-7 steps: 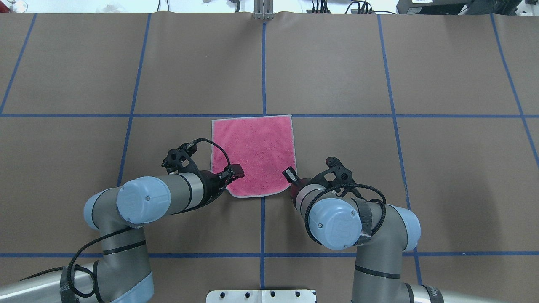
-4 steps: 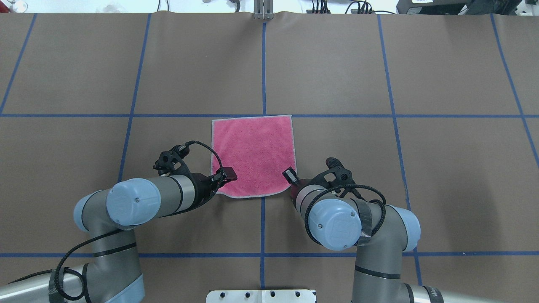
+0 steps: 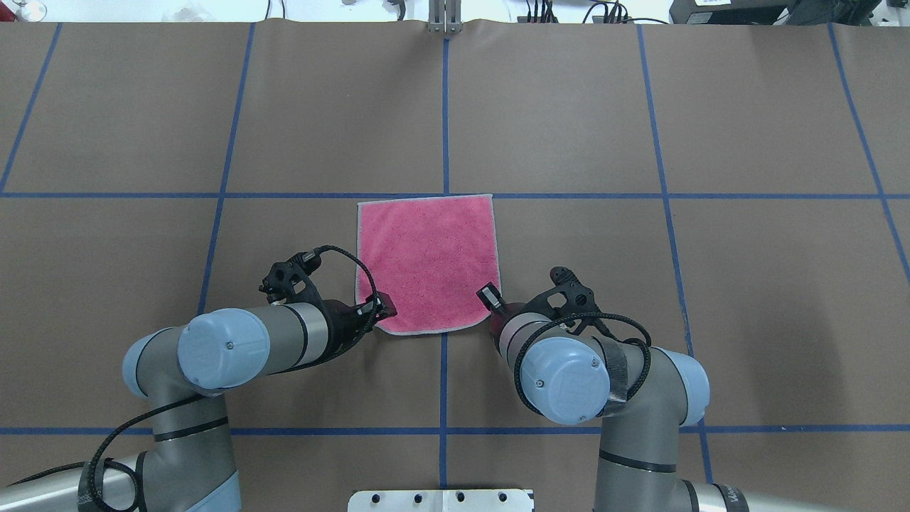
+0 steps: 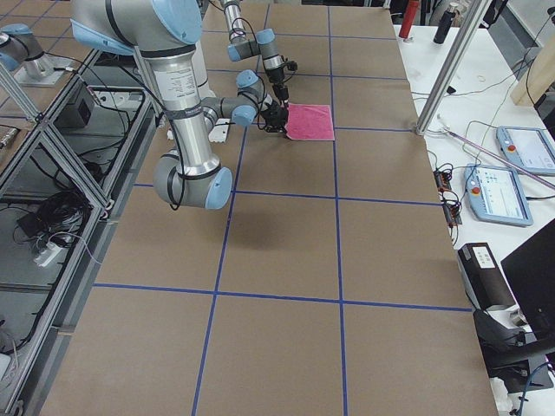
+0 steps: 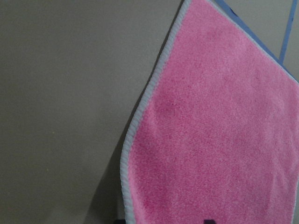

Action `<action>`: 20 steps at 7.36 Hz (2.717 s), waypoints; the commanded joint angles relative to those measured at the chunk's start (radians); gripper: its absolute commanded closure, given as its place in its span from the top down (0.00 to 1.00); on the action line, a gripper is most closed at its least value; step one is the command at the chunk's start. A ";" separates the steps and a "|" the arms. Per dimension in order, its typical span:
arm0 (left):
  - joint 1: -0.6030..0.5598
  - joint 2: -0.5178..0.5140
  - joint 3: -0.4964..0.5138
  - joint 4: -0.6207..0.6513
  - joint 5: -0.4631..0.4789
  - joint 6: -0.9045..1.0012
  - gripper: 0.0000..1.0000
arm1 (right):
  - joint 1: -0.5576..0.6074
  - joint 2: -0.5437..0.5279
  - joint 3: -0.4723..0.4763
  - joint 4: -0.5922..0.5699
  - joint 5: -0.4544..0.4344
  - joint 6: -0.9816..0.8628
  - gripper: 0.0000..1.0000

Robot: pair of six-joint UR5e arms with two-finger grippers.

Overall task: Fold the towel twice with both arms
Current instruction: 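Grip the two near corners of the towel with both grippers, then lift the near edge with both grippers and fold it over the far edge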

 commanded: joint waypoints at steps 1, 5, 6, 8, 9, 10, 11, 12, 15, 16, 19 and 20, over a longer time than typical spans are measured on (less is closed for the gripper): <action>0.001 0.001 -0.002 0.000 0.000 0.033 0.42 | 0.000 -0.001 0.000 0.000 -0.002 0.000 0.00; 0.003 0.059 -0.049 0.000 -0.005 0.039 0.41 | 0.000 -0.001 0.000 0.000 -0.002 0.000 0.00; 0.004 0.070 -0.057 0.000 -0.002 0.039 0.40 | -0.002 -0.001 -0.002 0.000 -0.002 0.000 0.00; 0.018 0.058 -0.045 0.002 -0.002 0.037 0.37 | -0.003 -0.001 -0.002 0.000 -0.002 0.000 0.00; 0.026 0.057 -0.043 0.002 0.000 0.037 0.37 | -0.002 -0.001 -0.002 0.000 -0.002 0.000 0.00; 0.027 0.057 -0.043 0.002 0.000 0.037 0.37 | -0.002 -0.001 -0.002 0.000 -0.002 -0.002 0.00; 0.027 0.057 -0.044 0.002 -0.002 0.037 0.36 | -0.002 -0.001 -0.002 0.000 0.000 -0.002 0.00; 0.027 0.058 -0.046 0.002 -0.002 0.037 0.23 | -0.002 -0.001 -0.002 0.000 0.000 -0.002 0.00; 0.024 0.061 -0.051 0.002 0.001 0.039 0.00 | -0.002 -0.001 -0.002 0.000 0.000 -0.002 0.00; 0.021 0.061 -0.055 0.000 0.003 0.043 0.00 | -0.002 -0.001 0.003 0.000 0.000 -0.002 0.00; 0.019 0.075 -0.119 0.000 -0.006 0.082 0.00 | -0.052 -0.032 0.082 -0.005 -0.023 0.000 0.00; 0.019 0.072 -0.141 0.002 -0.006 0.082 0.00 | -0.087 -0.061 0.127 -0.006 -0.047 0.000 0.00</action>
